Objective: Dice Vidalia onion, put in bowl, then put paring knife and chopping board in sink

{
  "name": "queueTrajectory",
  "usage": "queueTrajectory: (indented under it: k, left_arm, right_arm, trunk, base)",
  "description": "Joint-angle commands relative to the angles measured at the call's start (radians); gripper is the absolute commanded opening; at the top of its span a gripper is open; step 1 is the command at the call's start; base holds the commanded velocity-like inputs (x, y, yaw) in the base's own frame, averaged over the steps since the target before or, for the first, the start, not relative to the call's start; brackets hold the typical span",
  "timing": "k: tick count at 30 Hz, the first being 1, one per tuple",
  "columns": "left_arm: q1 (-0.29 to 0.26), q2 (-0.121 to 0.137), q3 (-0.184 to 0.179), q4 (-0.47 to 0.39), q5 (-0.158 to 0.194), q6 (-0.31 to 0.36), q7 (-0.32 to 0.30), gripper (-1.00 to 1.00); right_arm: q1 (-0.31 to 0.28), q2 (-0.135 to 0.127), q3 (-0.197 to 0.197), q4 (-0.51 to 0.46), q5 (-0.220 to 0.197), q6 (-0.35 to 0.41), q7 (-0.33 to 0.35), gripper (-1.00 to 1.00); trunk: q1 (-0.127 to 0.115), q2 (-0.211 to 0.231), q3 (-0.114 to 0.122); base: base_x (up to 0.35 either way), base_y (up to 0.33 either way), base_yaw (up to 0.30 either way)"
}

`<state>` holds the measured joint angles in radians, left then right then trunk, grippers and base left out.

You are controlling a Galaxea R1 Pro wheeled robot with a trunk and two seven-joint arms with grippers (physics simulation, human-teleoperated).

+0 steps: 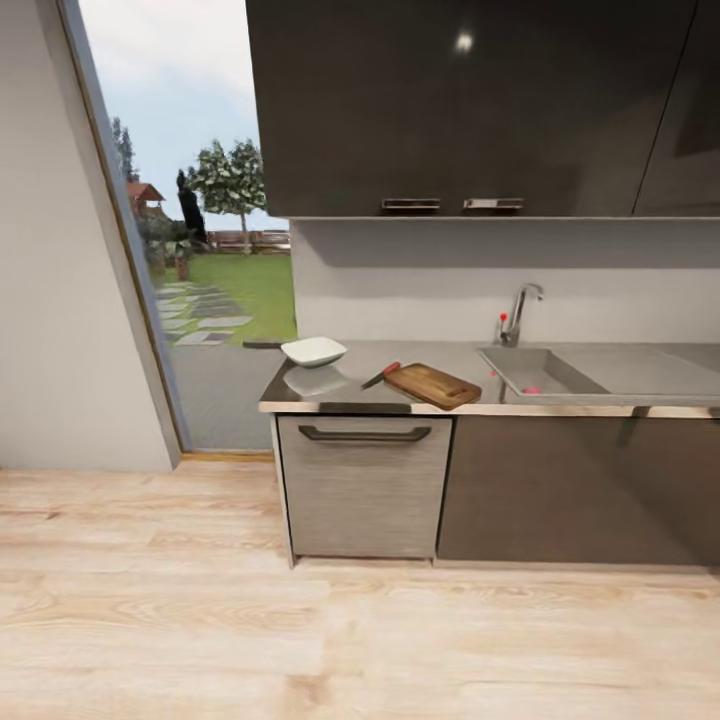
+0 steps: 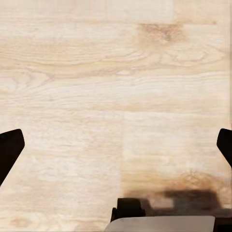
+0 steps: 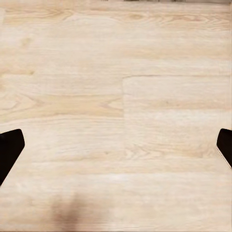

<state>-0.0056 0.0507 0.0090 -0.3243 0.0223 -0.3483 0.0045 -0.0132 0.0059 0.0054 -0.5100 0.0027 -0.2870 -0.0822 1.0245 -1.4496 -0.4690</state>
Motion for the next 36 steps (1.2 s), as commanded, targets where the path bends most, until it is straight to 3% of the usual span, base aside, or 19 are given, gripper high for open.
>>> queueTrajectory:
  k: [1,18,36]
  left_arm:
    - [-0.001,0.0,0.0,0.001,0.002,-0.003,0.0,1.0]
    - [-0.001,0.0,0.002,0.002,0.002,-0.003,0.0,1.0]
    - [-0.001,0.0,0.001,0.001,0.002,-0.003,0.0,1.0]
  right_arm:
    - [-0.001,0.0,0.001,0.001,0.0,-0.003,-0.004,1.0]
    - [-0.001,-0.002,0.0,0.001,0.001,-0.003,-0.003,1.0]
    - [-0.001,-0.007,0.0,0.001,0.002,-0.002,-0.003,1.0]
  trunk:
    - [0.0,0.0,-0.001]
    - [0.0,0.0,-0.001]
    - [0.0,0.0,-0.001]
  base:
    - [0.288,-0.112,0.0]
    - [0.297,-0.048,0.0]
    - [0.022,0.0,0.0]
